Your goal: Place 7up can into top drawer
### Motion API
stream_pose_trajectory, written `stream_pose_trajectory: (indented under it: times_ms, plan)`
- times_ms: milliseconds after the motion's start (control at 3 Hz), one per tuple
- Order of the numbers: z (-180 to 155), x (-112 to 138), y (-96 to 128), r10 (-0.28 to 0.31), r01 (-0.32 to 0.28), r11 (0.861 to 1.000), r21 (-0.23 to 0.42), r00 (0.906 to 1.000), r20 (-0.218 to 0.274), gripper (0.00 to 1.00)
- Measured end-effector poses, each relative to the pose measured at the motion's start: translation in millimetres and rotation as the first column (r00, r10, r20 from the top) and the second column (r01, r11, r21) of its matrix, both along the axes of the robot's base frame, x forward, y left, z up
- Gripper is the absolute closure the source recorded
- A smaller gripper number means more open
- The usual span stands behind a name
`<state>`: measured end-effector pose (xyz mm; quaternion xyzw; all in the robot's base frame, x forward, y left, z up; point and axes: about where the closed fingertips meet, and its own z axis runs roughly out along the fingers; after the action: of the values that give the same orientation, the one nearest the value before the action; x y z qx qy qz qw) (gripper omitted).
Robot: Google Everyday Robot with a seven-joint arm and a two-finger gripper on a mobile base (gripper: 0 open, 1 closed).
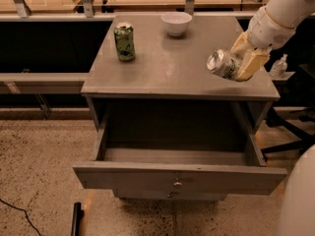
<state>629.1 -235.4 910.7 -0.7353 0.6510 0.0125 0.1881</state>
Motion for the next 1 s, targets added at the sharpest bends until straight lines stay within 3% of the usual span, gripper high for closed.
stream_pose_trajectory:
  times_ms: [333, 667, 1000]
  plan:
    - [1.8, -10.0, 3.8, -0.042, 0.042, 0.997, 0.070, 0.9991, -0.001, 1.00]
    - [-5.2, -42.5, 14.1, -0.077, 0.082, 0.984, 0.157, 0.9964, -0.037, 1.00]
    - [-44.2, -93.0, 24.1, -0.081, 0.101, 0.971, 0.215, 0.9918, -0.099, 1.00]
